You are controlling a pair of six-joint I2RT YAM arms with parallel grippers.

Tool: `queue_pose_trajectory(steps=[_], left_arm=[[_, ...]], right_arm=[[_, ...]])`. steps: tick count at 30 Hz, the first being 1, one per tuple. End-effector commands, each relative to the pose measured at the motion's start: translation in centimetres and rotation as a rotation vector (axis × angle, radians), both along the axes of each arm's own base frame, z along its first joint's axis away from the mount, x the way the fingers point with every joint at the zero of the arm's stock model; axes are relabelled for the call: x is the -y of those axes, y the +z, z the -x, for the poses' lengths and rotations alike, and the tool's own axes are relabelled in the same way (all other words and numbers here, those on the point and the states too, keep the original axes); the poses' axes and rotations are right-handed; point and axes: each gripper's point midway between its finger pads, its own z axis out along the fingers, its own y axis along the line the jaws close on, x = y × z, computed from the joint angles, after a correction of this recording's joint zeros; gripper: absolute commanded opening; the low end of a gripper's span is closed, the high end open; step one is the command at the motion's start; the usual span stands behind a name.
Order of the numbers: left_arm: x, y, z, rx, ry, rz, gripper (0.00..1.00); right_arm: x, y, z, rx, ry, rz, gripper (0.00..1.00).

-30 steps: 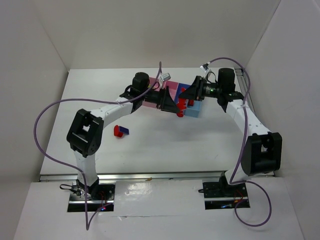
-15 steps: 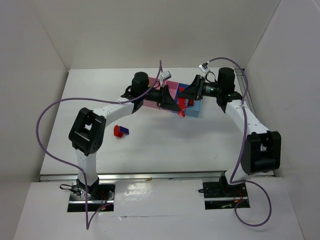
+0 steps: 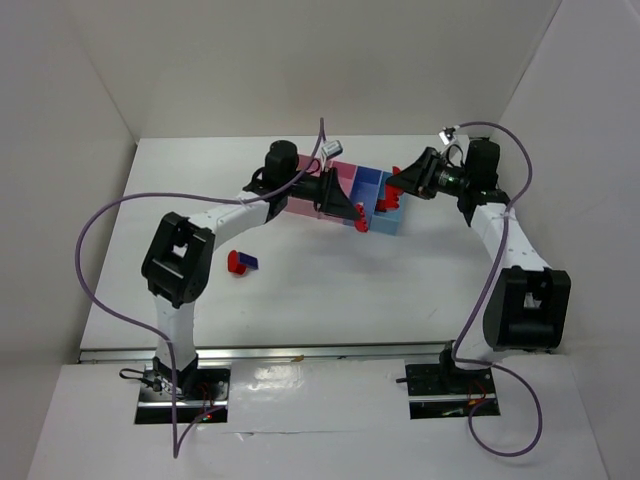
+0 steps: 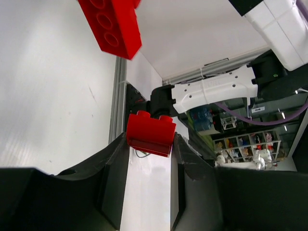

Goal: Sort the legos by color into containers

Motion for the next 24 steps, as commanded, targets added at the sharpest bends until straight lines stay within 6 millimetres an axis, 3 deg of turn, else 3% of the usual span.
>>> queue_pose_trajectory(steps=[1,3,4,6,7,8,10,11,13,14,15,17,18,20,22,24], left_arm=[[0.6,1.0,-1.7,0.054,0.000,0.040,0.00],[1.4,-0.3,-3.3,0.029,0.029,0.031,0.00],[2.0,0.6,-4.6,0.040,0.065,0.039,0.00],[3.1,0.0,-5.8,0.003,0.092,0.013,0.00],[4.0,-1.5,-6.4,-0.020,0.100,-0.010,0.00],[4.5,-0.7,-8.1,0.016,0.150,-0.009,0.00],[5.6,-2.3,-9.1,-0.021,0.183,-0.058,0.00],[6.2,-3.3,-10.7,-0.027,0.215,-0.070,0.00],[7.1,-4.9,-11.4,-0.057,0.225,-0.098,0.00],[7.5,-4.5,-12.3,-0.040,0.239,-0.089,0.00],[7.8,-6.3,-13.0,-0.056,0.250,-0.104,0.00],[8.3,-6.1,-14.5,-0.048,0.295,-0.101,0.00],[9.0,-7.5,-14.7,-0.060,0.299,-0.115,0.00],[9.3,-7.5,-16.1,-0.041,0.345,-0.111,0.00],[9.5,-9.5,-16.9,-0.066,0.377,-0.133,0.00],[9.5,-10.2,-17.9,-0.061,0.420,-0.141,0.03]], right_arm=[[1.9,0.2,-0.1,0.003,-0.105,0.052,0.28],[2.7,-0.4,-0.2,-0.015,-0.165,0.086,0.28],[4.0,-0.5,-1.1,-0.020,-0.273,0.126,0.28],[5.9,0.2,-0.9,-0.010,-0.411,0.172,0.28],[6.8,0.2,-0.6,-0.027,-0.476,0.185,0.28],[8.7,0.2,-0.9,-0.027,-0.599,0.224,0.28],[10.3,1.0,0.4,-0.009,-0.704,0.240,0.28],[11.8,0.9,0.8,-0.025,-0.799,0.257,0.28],[13.3,2.0,2.4,-0.020,-0.897,0.254,0.28],[13.8,1.8,3.0,-0.030,-0.931,0.253,0.28],[14.8,1.5,3.6,-0.042,-0.993,0.267,0.28],[16.1,1.8,5.3,-0.054,-1.078,0.277,0.28],[16.4,1.9,6.0,-0.052,-1.103,0.272,0.28],[16.8,1.4,6.7,-0.075,-1.124,0.293,0.28],[17.0,1.7,7.2,-0.076,-1.135,0.298,0.28],[17.0,1.6,7.5,-0.089,-1.129,0.315,0.28]])
